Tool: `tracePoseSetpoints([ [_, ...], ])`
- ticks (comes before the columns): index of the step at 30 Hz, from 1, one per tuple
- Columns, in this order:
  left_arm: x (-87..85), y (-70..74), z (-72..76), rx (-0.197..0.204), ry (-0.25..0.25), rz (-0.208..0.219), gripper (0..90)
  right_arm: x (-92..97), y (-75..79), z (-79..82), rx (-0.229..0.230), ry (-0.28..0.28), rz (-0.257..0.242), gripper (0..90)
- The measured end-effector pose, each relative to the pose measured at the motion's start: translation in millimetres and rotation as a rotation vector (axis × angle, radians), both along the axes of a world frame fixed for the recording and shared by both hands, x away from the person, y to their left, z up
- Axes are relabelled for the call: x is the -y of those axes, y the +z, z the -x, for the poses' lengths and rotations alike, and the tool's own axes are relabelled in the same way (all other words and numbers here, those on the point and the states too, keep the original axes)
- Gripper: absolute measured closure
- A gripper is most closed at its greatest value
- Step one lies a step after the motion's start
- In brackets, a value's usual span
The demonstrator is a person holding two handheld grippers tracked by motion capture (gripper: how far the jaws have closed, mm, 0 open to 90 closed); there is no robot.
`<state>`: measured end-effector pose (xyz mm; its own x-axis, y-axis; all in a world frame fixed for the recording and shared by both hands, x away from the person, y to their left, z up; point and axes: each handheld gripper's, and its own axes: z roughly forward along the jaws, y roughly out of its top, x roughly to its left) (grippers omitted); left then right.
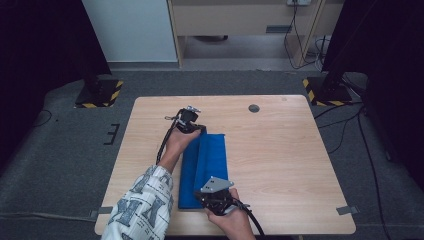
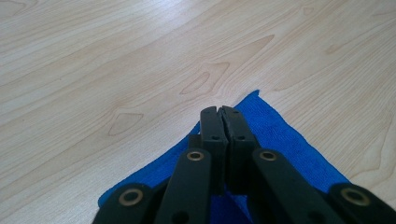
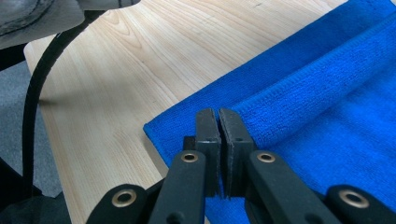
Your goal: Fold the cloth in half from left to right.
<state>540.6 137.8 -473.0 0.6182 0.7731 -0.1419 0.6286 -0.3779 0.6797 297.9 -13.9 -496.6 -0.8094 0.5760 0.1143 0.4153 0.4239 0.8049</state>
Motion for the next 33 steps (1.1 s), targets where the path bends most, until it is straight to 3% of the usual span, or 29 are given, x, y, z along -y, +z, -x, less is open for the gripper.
tracePoseSetpoints([
  [10, 5.1, -1.6, -1.9, -0.007, 0.003, 0.01, 88.0, 11.5, 1.9, -0.5, 0.003, -0.016, -0.001, 87.6],
  [20, 15.1, -7.7, -5.8, -0.023, 0.008, 0.01, 87.9, 28.6, -5.2, -1.5, -0.024, -0.04, 0.012, 87.5],
  [33, 34.0, -9.9, -5.1, -0.021, -0.033, 0.005, 87.8, 39.0, -11.3, 0.5, -0.04, -0.044, 0.018, 87.4],
])
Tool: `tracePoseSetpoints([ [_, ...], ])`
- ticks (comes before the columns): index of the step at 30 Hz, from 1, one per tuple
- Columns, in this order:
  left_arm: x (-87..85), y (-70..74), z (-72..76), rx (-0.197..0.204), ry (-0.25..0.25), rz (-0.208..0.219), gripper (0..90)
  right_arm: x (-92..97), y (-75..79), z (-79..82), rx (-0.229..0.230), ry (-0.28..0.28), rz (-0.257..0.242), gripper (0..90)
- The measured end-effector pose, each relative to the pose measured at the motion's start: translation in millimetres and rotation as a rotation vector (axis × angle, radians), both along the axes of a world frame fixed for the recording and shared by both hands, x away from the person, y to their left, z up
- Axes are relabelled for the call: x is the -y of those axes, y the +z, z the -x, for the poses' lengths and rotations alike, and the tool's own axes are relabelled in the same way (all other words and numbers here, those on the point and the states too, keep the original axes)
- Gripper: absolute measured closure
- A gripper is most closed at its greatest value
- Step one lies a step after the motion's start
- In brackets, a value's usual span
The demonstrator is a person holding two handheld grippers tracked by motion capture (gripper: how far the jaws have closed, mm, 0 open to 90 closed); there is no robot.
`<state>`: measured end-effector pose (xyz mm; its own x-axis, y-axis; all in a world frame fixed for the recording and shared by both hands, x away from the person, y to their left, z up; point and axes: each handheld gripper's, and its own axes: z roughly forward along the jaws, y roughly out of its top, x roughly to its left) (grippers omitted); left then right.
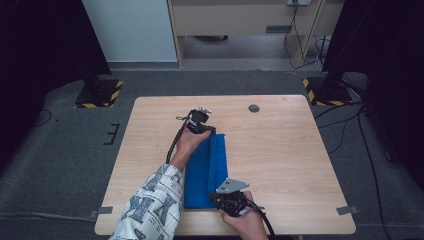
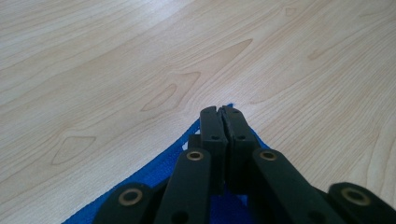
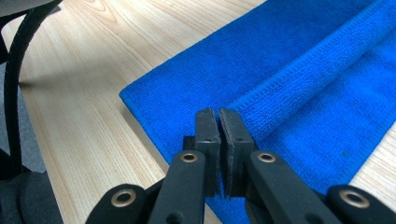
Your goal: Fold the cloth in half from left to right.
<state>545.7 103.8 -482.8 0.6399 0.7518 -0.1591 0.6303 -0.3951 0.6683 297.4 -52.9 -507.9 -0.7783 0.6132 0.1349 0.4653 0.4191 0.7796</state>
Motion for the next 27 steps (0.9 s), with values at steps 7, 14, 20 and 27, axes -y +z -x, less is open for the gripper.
tracePoseSetpoints([
  [7, 0.5, -3.4, -3.2, -0.011, 0.013, -0.013, 87.8, 10.9, -1.8, -1.3, -0.009, -0.024, -0.007, 87.3],
  [14, 4.1, -2.2, -1.4, -0.013, 0.007, -0.004, 87.6, 13.3, 1.3, 0.2, -0.02, -0.025, -0.008, 87.2],
  [20, 8.0, -3.8, -1.6, -0.018, 0.013, -0.003, 87.6, 15.9, 0.6, 1.4, -0.018, -0.036, -0.011, 87.2],
  [27, 9.3, -4.4, -1.6, -0.012, 0.012, -0.007, 87.5, 23.2, 0.5, 1.4, -0.014, -0.051, -0.019, 87.2],
])
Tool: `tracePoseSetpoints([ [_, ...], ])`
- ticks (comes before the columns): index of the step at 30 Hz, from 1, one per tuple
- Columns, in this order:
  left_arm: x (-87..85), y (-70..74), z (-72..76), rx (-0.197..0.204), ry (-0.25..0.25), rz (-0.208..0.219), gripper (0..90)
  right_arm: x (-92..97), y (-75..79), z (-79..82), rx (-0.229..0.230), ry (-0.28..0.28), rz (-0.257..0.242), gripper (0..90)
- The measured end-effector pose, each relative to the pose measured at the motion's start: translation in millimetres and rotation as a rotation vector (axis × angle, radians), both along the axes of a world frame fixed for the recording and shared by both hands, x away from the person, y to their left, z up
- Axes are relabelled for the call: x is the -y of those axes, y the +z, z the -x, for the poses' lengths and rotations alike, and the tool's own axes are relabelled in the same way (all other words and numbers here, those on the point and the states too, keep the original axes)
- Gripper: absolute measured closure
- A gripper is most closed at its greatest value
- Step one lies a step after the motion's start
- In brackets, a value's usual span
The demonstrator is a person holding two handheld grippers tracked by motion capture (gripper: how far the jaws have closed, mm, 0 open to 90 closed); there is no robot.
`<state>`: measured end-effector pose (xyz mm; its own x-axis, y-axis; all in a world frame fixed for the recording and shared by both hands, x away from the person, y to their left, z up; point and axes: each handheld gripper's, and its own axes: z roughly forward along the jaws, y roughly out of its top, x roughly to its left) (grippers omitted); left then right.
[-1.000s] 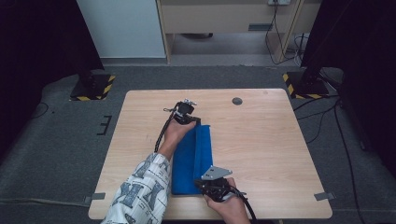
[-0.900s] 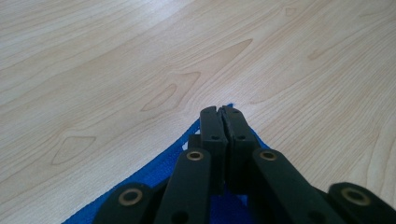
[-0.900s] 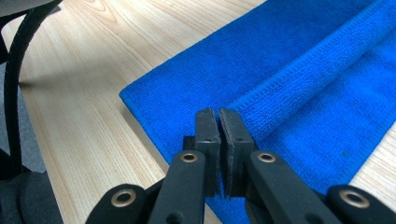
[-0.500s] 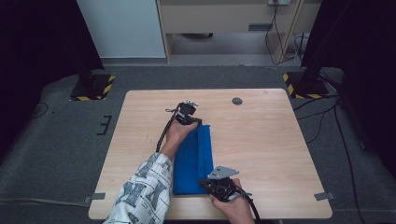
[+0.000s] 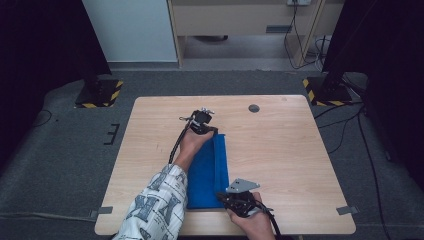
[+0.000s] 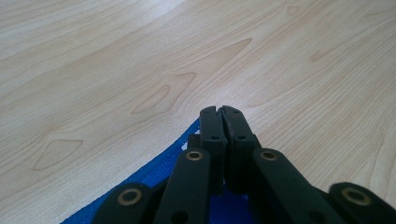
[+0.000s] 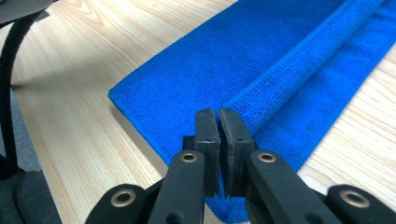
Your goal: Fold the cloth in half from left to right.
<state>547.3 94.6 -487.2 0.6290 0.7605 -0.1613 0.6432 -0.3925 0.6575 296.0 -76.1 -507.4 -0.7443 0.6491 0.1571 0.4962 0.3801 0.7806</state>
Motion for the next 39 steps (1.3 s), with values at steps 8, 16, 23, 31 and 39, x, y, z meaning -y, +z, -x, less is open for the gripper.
tracePoseSetpoints([
  [8, 6.6, -5.2, -0.9, -0.005, -0.014, 0.005, 87.7, 8.2, -7.5, 1.8, -0.014, -0.01, 0.013, 87.5],
  [16, 9.8, -8.4, -0.1, -0.015, -0.016, -0.004, 86.6, 9.7, -9.7, 1.0, -0.024, -0.012, 0.01, 85.9],
  [23, 9.3, -8.4, -0.4, -0.013, -0.016, 0.0, 83.4, 13.3, -12.7, -0.7, -0.05, -0.024, 0.021, 80.2],
  [31, 9.8, -8.2, 1.1, -0.008, 0.006, 0.018, 72.1, 17.9, -12.9, -0.7, -0.059, -0.036, 0.025, 74.8],
  [39, 7.2, -0.9, 6.5, 0.037, -0.017, 0.048, 58.3, 20.4, -10.6, -0.6, -0.077, -0.045, 0.036, 61.1],
])
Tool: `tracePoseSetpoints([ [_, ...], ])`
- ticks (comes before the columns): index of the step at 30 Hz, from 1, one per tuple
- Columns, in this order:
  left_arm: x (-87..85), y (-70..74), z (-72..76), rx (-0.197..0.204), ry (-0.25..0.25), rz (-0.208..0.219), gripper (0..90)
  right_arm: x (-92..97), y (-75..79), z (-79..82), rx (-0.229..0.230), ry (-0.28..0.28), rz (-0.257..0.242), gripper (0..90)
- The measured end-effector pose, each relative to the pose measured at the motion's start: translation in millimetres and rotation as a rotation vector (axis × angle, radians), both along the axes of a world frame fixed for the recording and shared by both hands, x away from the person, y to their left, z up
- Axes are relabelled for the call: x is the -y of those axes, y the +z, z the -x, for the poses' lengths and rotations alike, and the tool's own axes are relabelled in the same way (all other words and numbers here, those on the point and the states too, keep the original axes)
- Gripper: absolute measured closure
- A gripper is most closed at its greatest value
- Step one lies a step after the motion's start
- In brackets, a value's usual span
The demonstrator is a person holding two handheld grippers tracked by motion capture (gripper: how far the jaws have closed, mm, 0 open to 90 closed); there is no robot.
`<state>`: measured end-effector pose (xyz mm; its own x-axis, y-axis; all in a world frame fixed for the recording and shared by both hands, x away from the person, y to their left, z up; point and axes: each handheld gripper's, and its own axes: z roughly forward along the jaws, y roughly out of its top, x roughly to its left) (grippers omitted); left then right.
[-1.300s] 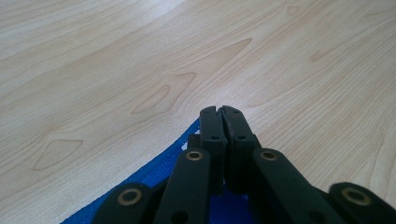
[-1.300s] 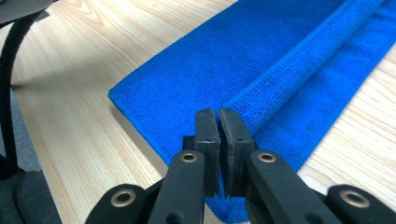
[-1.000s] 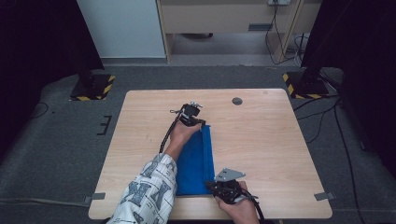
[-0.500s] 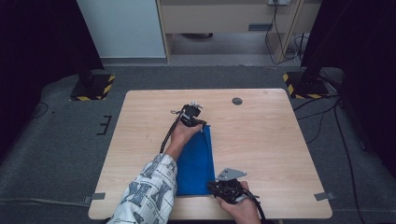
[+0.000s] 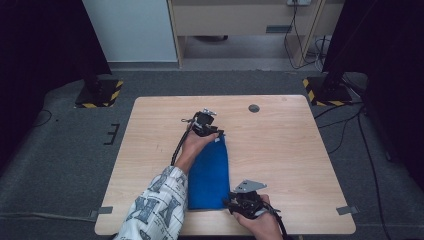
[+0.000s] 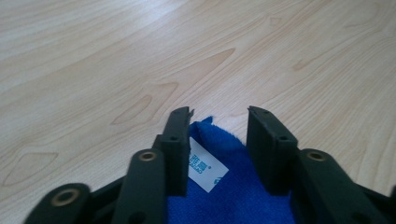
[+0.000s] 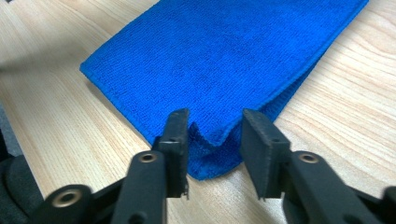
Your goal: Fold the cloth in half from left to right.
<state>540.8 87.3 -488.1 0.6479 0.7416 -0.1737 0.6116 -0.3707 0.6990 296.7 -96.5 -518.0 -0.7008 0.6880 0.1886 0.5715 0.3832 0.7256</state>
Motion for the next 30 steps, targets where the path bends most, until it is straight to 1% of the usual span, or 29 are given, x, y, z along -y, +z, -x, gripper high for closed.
tracePoseSetpoints([
  [1, -0.1, 1.6, 1.0, 0.009, -0.002, 0.006, 55.5, 0.0, 0.3, -0.2, 0.0, -0.001, 0.004, 58.6],
  [2, -0.1, 1.6, 1.0, 0.009, -0.002, 0.006, 52.9, 0.0, 0.3, -0.2, 0.0, -0.001, 0.004, 58.6],
  [3, -0.5, 3.4, 1.8, 0.014, -0.008, 0.013, 52.9, 0.0, 0.6, -0.5, -0.003, -0.002, 0.006, 57.1],
  [5, -1.3, 7.1, 3.5, 0.028, -0.013, 0.02, 49.6, 0.3, 1.4, -0.7, -0.001, -0.001, 0.011, 53.3],
  [6, -1.9, 9.2, 4.6, 0.032, -0.016, 0.025, 47.8, 0.3, 1.8, -0.9, -0.003, -0.004, 0.015, 50.1],
  [7, -2.5, 11.6, 6.3, 0.032, -0.023, 0.027, 44.6, 0.8, 3.2, -2.1, 0.003, -0.008, 0.022, 42.1],
  [8, -2.9, 14.0, 8.3, 0.04, -0.027, 0.025, 44.6, 0.8, 3.2, -2.1, 0.003, -0.008, 0.022, 42.1],
  [9, -4.3, 19.1, 12.8, 0.038, -0.036, 0.021, 40.9, 1.8, 5.2, -4.2, 0.007, -0.008, 0.026, 35.0],
  [10, -4.3, 19.1, 12.8, 0.038, -0.036, 0.021, 38.7, 2.2, 6.0, -5.7, 0.007, 0.001, 0.026, 31.4],
  [11, -7.0, 23.7, 17.6, 0.047, -0.051, 0.018, 37.3, 1.9, 7.1, -7.1, 0.004, 0.005, 0.026, 29.3],
  [12, -7.9, 25.8, 20.2, 0.056, -0.049, 0.018, 35.8, 1.9, 8.1, -8.4, 0.013, 0.009, 0.033, 27.7],
  [13, -9.1, 27.9, 22.6, 0.058, -0.046, 0.021, 33.8, 1.7, 9.0, -9.8, 0.021, 0.012, 0.037, 24.8],
  [14, -10.7, 30.0, 24.9, 0.063, -0.045, 0.02, 31.4, 1.4, 10.0, -11.6, 0.02, 0.012, 0.04, 21.8],
  [15, -10.7, 30.0, 24.9, 0.063, -0.045, 0.02, 29.4, 1.3, 11.3, -13.8, 0.016, 0.009, 0.039, 19.9],
  [16, -13.7, 33.3, 30.0, 0.075, -0.046, 0.019, 28.0, 1.3, 12.2, -16.2, 0.018, 0.001, 0.03, 18.4],
  [17, -13.7, 33.3, 30.0, 0.075, -0.046, 0.019, 25.4, 1.4, 13.1, -19.1, 0.017, -0.003, 0.027, 15.9],
  [18, -15.5, 34.9, 32.4, 0.077, -0.047, 0.006, 25.4, 1.4, 13.1, -19.1, 0.017, -0.003, 0.027, 15.9],
  [19, -17.5, 36.4, 34.7, 0.08, -0.044, -0.002, 22.1, 1.0, 14.1, -22.1, 0.02, -0.004, 0.03, 14.0],
  [20, -21.9, 39.7, 37.9, 0.091, -0.047, -0.006, 18.0, 0.4, 15.4, -29.1, 0.025, 0.001, 0.042, 12.3],
  [21, -24.4, 41.3, 39.0, 0.097, -0.045, -0.01, 16.3, 0.3, 16.0, -32.7, 0.019, -0.002, 0.04, 11.6],
  [22, -24.4, 41.3, 39.0, 0.097, -0.045, -0.01, 14.3, 0.3, 16.0, -32.7, 0.019, -0.002, 0.04, 11.6],
  [23, -29.8, 44.3, 40.7, 0.094, -0.04, -0.009, 12.8, 1.2, 18.0, -40.2, 0.014, -0.007, 0.044, 10.2],
  [24, -32.8, 45.8, 41.8, 0.092, -0.041, -0.007, 12.3, 1.6, 19.2, -44.0, 0.017, -0.011, 0.042, 9.9],
  [25, -35.5, 47.5, 42.9, 0.093, -0.043, -0.01, 11.8, 2.3, 20.8, -47.5, 0.01, -0.014, 0.032, 9.7],
  [26, -35.5, 47.5, 42.9, 0.093, -0.043, -0.01, 11.2, 3.3, 22.2, -51.4, 0.01, -0.01, 0.033, 9.3],
  [27, -38.2, 49.0, 43.6, 0.094, -0.047, -0.01, 11.2, 3.3, 22.2, -51.4, 0.01, -0.01, 0.033, 9.3],
  [28, -41.2, 50.4, 44.2, 0.097, -0.044, -0.008, 10.6, 3.8, 23.8, -54.8, 0.015, -0.009, 0.038, 9.0],
  [29, -44.0, 51.9, 44.6, 0.101, -0.04, -0.004, 10.0, 5.6, 27.4, -60.6, 0.034, -0.001, 0.047, 8.6],
  [30, -49.1, 55.0, 45.5, 0.109, -0.036, 0.002, 10.0, 6.5, 29.0, -63.0, 0.033, 0.002, 0.044, 7.9],
])
